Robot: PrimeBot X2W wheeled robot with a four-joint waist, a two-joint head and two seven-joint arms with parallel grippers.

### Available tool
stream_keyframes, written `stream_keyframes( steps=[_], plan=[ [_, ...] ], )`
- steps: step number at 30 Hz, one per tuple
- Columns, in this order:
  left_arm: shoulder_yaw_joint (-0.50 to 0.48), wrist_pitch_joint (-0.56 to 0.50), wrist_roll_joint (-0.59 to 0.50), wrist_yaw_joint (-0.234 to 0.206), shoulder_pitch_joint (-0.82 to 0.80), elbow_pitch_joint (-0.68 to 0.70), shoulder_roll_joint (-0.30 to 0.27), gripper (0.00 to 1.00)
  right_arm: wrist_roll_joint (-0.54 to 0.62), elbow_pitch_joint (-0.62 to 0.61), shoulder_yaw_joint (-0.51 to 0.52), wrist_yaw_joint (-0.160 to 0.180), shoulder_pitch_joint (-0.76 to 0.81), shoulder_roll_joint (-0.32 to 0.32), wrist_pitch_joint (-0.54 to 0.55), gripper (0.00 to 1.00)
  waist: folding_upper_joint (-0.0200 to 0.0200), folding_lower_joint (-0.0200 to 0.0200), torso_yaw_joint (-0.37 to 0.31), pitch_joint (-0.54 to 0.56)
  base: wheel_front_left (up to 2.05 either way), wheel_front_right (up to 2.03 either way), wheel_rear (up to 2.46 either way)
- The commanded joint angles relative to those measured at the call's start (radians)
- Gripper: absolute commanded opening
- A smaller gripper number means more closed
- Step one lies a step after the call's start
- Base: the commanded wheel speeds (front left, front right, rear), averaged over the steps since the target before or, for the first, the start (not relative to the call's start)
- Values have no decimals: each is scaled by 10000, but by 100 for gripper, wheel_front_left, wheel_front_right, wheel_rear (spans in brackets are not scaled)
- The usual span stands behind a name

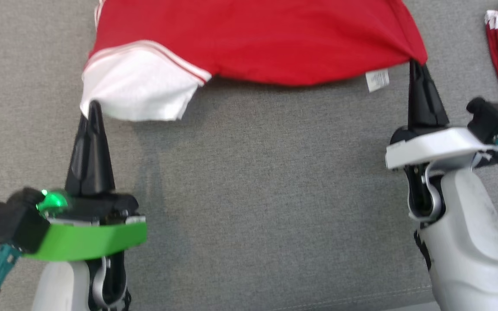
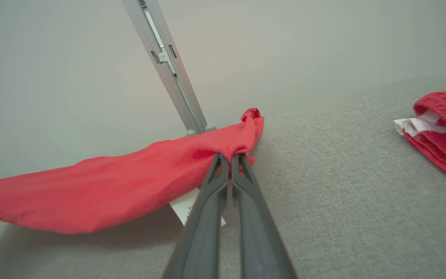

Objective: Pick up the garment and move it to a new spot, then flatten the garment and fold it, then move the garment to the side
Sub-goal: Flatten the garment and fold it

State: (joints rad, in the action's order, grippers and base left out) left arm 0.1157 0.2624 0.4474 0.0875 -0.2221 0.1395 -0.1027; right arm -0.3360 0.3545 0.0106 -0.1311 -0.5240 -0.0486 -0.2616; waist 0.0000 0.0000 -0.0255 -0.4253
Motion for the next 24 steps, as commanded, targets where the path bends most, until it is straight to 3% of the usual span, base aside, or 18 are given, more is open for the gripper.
stream_keyframes(
  steps=[1, 9, 16, 24],
  plan=[
    [-15, 30, -53, -5, 693, 224, 81, 0, -144, -256, -41, 9, 681, -38, -45, 0, 0, 0, 236, 1456, 0, 0, 0],
    [562, -101, -172, -199, 3272, 1093, 232, 0, -838, -1825, 25, 9, 3818, -36, -47, 0, 0, 0, 610, 3140, 0, 0, 0],
    [631, -696, -68, -451, 4738, 2004, -77, 0, -1198, -2943, 118, 9, 5842, -34, -31, 0, 0, 0, 617, 3619, 0, 0, 0],
    [755, -1325, 263, -370, 4782, 1327, -233, 0, -1600, -2251, -81, 9, 6171, -37, 160, 0, 0, 0, 571, 3452, 0, 0, 0]
  ],
)
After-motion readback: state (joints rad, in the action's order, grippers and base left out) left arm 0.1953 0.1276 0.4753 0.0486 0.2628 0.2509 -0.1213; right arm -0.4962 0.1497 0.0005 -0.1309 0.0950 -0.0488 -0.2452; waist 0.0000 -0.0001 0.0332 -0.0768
